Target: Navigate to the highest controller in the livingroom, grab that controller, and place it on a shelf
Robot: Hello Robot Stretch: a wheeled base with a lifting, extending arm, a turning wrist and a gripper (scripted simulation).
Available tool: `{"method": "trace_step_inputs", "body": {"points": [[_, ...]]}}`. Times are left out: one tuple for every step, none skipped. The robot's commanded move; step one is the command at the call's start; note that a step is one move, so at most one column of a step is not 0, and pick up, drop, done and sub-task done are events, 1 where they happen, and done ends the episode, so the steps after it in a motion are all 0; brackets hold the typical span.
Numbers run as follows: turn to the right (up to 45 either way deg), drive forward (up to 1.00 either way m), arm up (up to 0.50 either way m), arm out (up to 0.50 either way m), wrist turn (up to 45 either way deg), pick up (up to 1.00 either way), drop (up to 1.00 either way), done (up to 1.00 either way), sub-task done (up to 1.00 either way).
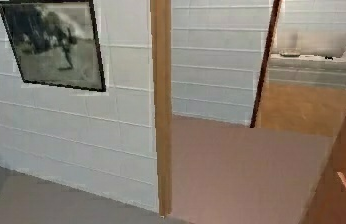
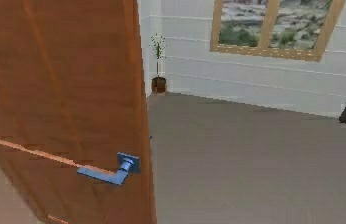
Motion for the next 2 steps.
{"method": "trace_step_inputs", "body": {"points": [[0.0,0.45,0.00,0.00,0.0,0.00,0.00,0.00,0.00],[15.0,0.00,0.00,0.00,0.0,0.00,0.00,0.00,0.00]]}}
